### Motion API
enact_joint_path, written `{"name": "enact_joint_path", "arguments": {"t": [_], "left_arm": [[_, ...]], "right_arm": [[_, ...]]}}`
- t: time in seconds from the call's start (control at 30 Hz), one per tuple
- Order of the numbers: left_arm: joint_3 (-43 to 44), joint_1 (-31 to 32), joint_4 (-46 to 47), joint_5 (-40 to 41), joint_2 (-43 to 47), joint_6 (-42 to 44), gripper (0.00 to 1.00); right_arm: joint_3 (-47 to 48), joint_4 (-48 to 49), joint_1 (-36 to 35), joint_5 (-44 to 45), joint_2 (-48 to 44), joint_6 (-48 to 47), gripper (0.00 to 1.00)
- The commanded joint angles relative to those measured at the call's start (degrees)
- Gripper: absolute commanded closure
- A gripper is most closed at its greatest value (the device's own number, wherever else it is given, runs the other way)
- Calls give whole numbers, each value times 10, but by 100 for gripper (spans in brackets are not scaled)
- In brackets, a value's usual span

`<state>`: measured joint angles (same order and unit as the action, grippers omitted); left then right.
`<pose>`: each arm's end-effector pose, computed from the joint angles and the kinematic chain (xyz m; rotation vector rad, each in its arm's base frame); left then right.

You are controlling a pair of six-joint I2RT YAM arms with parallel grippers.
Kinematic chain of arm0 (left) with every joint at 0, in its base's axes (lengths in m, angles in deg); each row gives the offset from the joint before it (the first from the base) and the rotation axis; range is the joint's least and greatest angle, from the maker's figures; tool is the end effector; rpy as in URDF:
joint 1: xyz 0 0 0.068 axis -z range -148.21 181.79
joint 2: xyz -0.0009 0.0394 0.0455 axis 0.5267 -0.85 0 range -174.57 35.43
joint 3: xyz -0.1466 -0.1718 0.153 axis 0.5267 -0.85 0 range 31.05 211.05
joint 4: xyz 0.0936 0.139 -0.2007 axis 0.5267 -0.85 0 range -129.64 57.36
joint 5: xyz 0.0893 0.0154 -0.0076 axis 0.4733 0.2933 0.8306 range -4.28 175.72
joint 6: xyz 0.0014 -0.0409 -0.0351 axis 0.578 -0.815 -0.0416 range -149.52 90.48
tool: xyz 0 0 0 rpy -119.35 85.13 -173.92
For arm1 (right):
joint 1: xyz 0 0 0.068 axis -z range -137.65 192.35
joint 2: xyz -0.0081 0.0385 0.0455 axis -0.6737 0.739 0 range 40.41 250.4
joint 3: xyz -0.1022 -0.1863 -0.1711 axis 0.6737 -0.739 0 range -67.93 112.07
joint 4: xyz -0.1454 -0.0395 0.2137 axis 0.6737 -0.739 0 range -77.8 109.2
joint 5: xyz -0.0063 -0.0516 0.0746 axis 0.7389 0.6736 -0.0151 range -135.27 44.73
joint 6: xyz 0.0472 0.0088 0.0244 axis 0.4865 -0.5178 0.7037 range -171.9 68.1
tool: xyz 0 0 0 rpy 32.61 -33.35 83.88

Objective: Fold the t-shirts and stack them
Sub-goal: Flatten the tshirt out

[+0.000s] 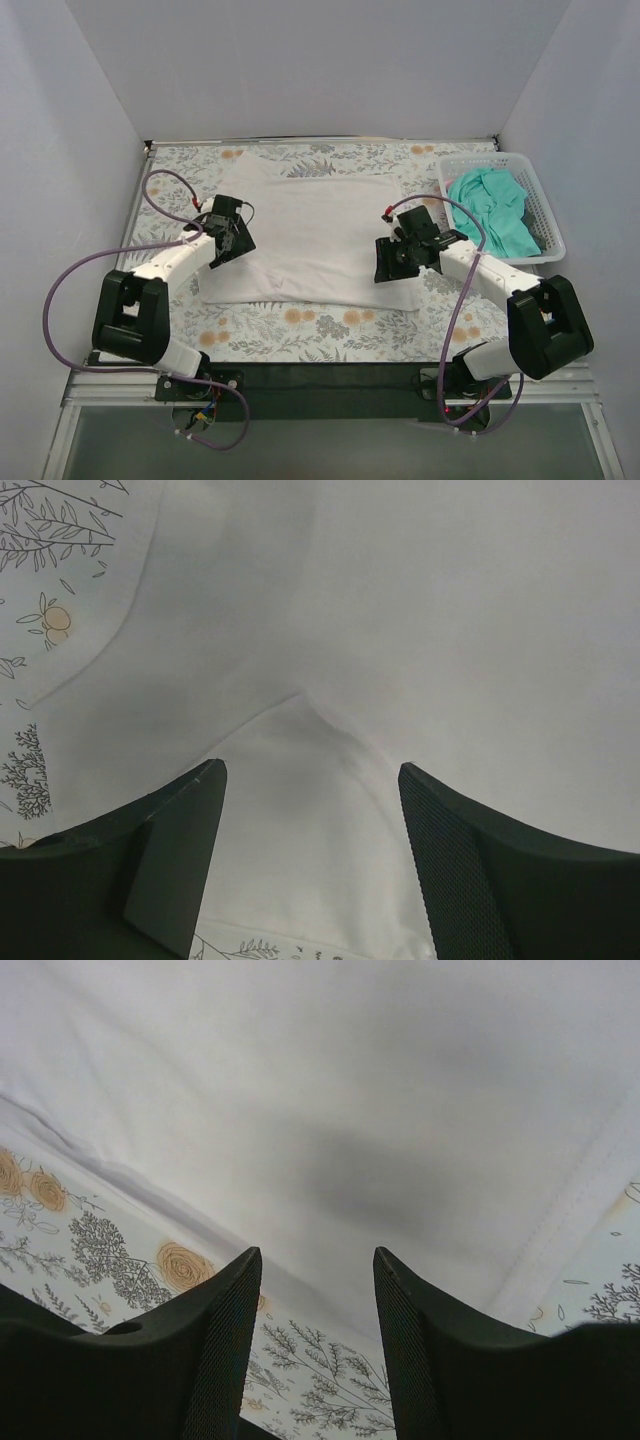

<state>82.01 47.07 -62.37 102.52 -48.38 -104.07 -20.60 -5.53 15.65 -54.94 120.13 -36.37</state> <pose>0.2725 -0.0638 0.1975 -1.3644 2.2093 -0.1757 0.2396 0.1272 0.2011 -0.3205 2.6051 0.4860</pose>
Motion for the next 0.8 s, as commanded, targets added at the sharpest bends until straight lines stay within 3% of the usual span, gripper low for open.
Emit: {"name": "enact_joint_path", "arguments": {"t": [0.0, 0.47, 0.57, 0.73, 0.77], "left_arm": [[33, 2, 22, 42, -25, 8, 37], [51, 2, 12, 52, -101, 2, 60], [56, 2, 8, 53, -103, 2, 69], [59, 3, -27, 53, -86, -1, 100], [58, 2, -48, 54, -75, -3, 100]], "right_arm": [[-3, 38, -9, -26, 4, -12, 53], [-46, 53, -13, -32, -15, -14, 53], [-48, 54, -14, -32, -19, -17, 53], [-51, 53, -13, -31, -30, -21, 53], [-50, 53, -13, -31, -32, -21, 53]]}}
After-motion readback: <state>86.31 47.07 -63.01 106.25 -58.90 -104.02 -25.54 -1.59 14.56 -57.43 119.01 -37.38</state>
